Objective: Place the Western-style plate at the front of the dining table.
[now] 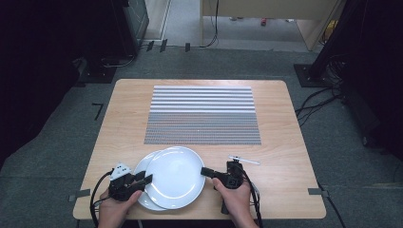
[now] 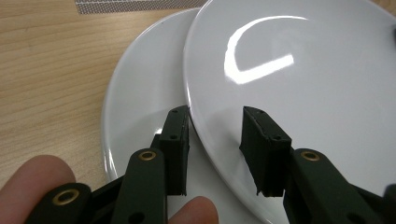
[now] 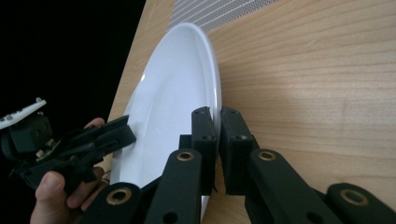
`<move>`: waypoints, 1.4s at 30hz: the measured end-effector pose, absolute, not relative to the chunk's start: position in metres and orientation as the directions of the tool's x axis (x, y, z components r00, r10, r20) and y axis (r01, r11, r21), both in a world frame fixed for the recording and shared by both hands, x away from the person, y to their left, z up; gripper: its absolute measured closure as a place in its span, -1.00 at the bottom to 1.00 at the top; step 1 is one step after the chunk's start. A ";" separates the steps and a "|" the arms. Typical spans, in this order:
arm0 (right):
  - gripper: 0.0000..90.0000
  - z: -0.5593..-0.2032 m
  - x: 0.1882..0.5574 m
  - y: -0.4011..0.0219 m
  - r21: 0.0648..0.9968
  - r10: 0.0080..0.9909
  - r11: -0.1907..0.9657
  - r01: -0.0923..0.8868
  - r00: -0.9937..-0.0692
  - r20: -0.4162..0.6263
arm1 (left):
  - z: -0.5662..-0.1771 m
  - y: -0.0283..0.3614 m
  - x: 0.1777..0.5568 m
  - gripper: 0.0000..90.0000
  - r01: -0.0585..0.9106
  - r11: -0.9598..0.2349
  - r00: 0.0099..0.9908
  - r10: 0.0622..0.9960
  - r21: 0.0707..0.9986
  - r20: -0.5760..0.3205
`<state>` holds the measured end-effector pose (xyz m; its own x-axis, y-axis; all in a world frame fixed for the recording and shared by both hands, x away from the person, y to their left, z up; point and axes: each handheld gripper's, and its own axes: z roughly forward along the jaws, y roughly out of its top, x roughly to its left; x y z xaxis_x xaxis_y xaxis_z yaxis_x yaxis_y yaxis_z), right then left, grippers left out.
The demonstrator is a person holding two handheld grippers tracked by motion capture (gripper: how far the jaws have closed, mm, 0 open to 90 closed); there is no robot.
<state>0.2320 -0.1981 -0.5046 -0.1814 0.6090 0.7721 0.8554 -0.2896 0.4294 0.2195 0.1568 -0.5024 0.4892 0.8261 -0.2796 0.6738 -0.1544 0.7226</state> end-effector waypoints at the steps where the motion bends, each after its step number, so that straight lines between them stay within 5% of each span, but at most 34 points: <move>1: 0.93 -0.505 0.232 -0.198 0.430 0.607 -0.302 0.851 -0.176 0.775 | -0.503 0.157 0.219 0.36 0.673 -0.154 0.490 0.825 0.723 -0.281; 12: 0.95 -0.510 0.232 -0.205 0.386 0.538 -0.370 0.845 -0.143 0.831 | -0.501 0.158 0.219 0.45 0.659 -0.143 0.497 0.819 0.738 -0.286; 27: 0.95 -0.503 0.231 -0.208 0.428 0.505 -0.373 0.823 -0.206 0.838 | -0.494 0.166 0.222 0.57 0.699 -0.035 0.474 0.770 0.714 -0.426; 42: 0.95 -0.478 0.246 -0.221 0.472 0.506 -0.401 0.785 -0.240 0.829 | -0.462 0.151 0.236 0.57 0.650 -0.030 0.498 0.771 0.760 -0.395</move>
